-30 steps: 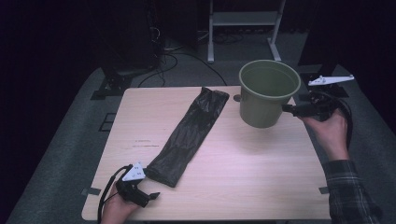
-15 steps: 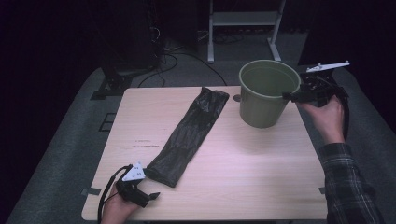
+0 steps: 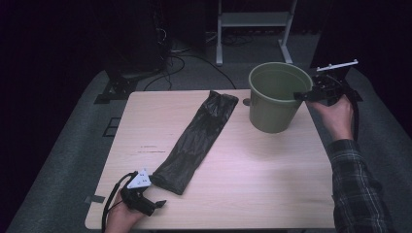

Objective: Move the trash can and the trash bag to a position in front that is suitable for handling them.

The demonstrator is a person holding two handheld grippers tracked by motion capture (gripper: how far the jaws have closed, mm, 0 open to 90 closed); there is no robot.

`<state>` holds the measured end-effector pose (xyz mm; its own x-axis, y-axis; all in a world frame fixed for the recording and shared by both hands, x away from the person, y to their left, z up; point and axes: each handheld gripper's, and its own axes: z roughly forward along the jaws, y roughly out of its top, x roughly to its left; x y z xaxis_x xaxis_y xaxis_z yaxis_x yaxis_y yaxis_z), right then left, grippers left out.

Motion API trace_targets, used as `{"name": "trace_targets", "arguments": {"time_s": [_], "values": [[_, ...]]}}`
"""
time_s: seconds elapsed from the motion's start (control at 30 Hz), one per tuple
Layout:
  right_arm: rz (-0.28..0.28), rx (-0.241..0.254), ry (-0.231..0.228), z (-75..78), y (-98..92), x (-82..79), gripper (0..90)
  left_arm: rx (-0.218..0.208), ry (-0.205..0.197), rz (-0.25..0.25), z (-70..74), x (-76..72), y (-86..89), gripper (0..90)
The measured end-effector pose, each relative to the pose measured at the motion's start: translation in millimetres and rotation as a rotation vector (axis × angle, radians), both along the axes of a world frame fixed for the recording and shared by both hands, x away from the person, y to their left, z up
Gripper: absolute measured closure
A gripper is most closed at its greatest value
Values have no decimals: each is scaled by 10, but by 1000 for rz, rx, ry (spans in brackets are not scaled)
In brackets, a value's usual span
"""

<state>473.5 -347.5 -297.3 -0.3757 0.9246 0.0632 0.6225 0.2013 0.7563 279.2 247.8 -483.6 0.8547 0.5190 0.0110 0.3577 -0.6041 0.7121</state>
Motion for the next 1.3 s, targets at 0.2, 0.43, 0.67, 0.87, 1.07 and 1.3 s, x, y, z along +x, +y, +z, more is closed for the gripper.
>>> {"name": "trace_targets", "arguments": {"time_s": [0.2, 0.43, 0.67, 0.87, 1.07, 1.3], "values": [[-27, -14, 3, -11, -19, 17, 204, 0, 0, 0, 0, 0, 0, 0], [-20, 8, 15, -9, -44, 33, 271, 0, 0, 0, 0, 0, 0, 0], [20, 37, 26, -6, -5, 65, 442, 0, 0, 0, 0, 0, 0, 0], [80, 12, 76, 2, 149, 112, 531, 0, -2, 0, 0, 1, 0, 0], [137, 19, 86, 14, 257, 117, 636, -1, -1, 0, 0, 0, 0, 0], [183, 9, 103, 32, 351, 119, 699, -1, -1, 0, 0, 0, 0, 0]]}}
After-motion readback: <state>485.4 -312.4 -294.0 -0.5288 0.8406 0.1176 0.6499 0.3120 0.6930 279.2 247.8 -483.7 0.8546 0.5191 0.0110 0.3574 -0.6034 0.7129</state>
